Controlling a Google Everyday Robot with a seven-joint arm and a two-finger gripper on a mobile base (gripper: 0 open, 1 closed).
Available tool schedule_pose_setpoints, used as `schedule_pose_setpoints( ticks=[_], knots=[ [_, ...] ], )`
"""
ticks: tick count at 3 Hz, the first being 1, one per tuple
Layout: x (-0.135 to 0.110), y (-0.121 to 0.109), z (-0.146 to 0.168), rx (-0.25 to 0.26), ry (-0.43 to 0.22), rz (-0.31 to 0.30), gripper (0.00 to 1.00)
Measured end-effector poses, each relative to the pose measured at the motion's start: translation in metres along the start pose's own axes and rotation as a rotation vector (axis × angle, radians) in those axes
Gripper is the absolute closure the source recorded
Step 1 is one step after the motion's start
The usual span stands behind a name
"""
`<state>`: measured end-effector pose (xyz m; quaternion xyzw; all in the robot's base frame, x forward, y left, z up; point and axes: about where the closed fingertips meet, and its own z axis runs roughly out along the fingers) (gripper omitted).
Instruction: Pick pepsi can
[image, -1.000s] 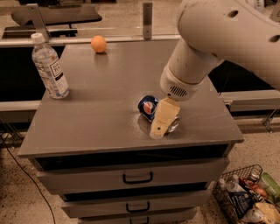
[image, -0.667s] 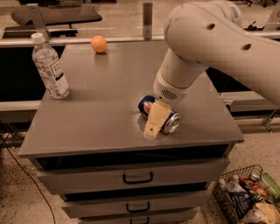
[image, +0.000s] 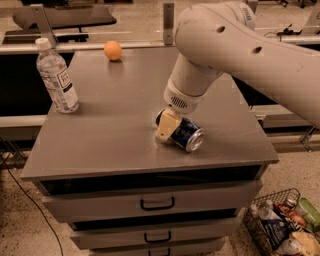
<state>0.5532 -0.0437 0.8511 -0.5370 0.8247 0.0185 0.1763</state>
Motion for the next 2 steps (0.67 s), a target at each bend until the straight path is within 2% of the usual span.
schedule_pose_setpoints(
  ticks=[1, 2],
  knots=[
    [-0.023, -0.001, -0.022, -0.003, -0.085, -0.001, 0.72],
    [-0.046, -0.001, -0.05, -0.035, -0.238, -0.018, 0.94]
  ],
)
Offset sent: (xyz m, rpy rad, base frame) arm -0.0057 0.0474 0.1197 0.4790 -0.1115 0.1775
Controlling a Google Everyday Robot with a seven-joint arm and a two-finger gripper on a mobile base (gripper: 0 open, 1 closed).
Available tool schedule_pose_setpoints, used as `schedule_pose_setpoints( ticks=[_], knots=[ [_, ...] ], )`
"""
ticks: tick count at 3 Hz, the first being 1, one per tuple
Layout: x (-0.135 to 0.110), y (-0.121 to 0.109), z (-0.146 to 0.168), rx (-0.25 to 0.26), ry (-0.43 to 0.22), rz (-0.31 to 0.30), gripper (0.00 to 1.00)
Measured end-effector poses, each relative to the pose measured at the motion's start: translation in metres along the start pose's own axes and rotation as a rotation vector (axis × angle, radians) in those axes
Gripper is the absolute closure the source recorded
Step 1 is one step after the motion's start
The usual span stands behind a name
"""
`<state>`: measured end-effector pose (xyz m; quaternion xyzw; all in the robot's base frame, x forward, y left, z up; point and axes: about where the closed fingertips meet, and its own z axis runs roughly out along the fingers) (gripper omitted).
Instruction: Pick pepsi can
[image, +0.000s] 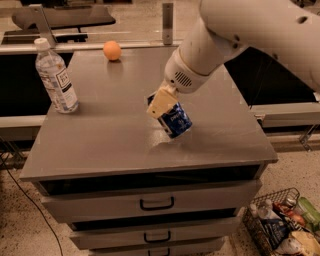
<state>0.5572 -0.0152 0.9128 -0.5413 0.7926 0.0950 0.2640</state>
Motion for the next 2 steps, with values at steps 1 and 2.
schedule_pose_setpoints(
  ticks=[1, 2],
  knots=[
    [-0.021, -0.002, -0.021, -0.065, -0.204, -0.028, 1.0],
    [-0.033, 0.008, -0.03, -0.11, -0.271, -0.029, 1.0]
  ],
)
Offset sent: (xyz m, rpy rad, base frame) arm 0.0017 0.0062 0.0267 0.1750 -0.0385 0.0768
